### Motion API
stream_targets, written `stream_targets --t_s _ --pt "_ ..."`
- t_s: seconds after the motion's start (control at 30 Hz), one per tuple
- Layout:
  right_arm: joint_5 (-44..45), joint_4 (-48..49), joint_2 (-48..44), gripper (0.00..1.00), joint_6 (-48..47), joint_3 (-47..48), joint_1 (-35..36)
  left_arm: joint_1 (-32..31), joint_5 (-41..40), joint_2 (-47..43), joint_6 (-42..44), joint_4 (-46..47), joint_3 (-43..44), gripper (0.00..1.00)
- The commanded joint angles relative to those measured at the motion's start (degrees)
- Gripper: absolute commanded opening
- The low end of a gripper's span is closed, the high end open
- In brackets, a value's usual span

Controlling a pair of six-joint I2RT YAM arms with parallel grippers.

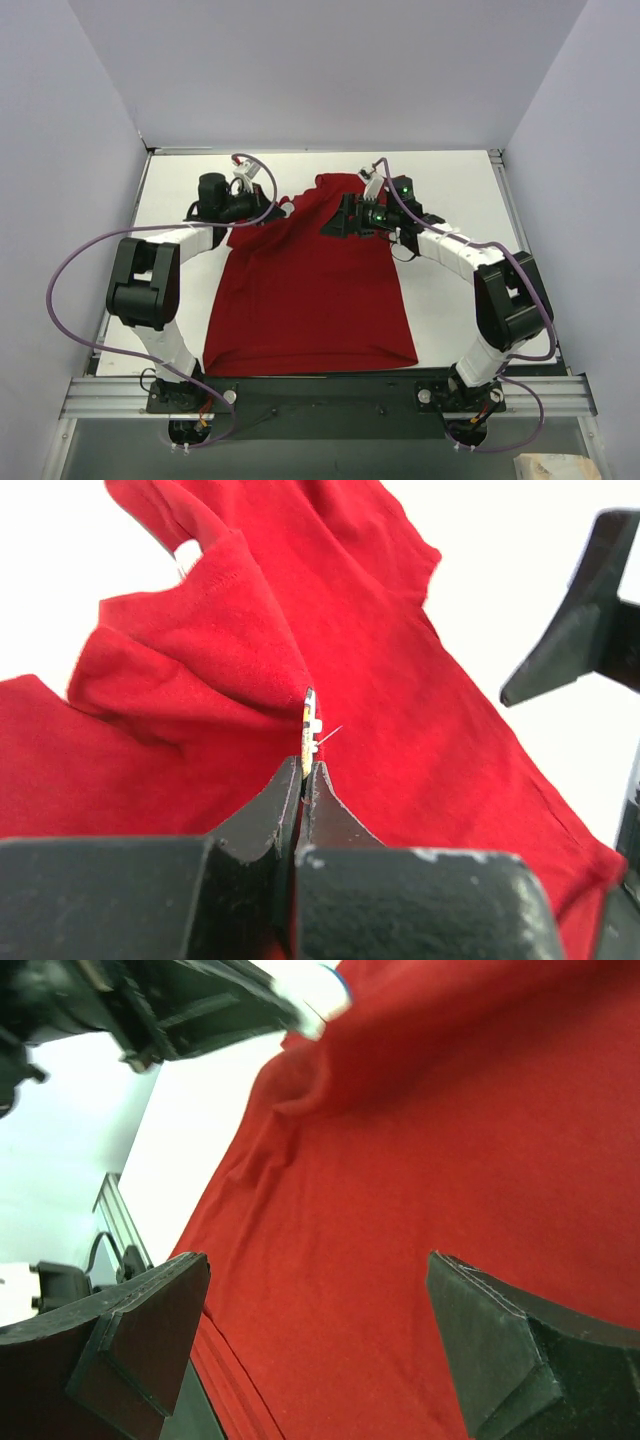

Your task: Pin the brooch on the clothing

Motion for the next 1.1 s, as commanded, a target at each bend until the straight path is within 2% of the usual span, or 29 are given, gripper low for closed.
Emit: stream_targets --t_s 0.0,0.17,0.43,0.8,1.07 --pt "-3.49 5.26 -2.52 0.96 -3.98 3.24 1.45 0.03 8.56 -2.23 -1.38 6.07 -2.84 0.00" --pt "-3.23 12.37 -4.80 0.95 -4.33 0.70 1.81 -0.15 12.60 -5.74 -2.34 8.44 -6.36 0.00" --pt "-4.90 13.87 -3.66 0.95 -6.70 2.11 2.77 -2.17 16.56 -9.88 -1.90 8.97 -9.79 0.00" --pt "-4.46 15.28 -1.38 0.95 -6.97 2.81 6.02 -4.37 18.06 -11.46 -0.76 6.60 -9.27 0.00" --pt "-7.53 19.41 0.73 0.94 -3.98 1.40 6.20 -4.81 18.76 -12.25 -1.73 7.48 -9.62 0.00"
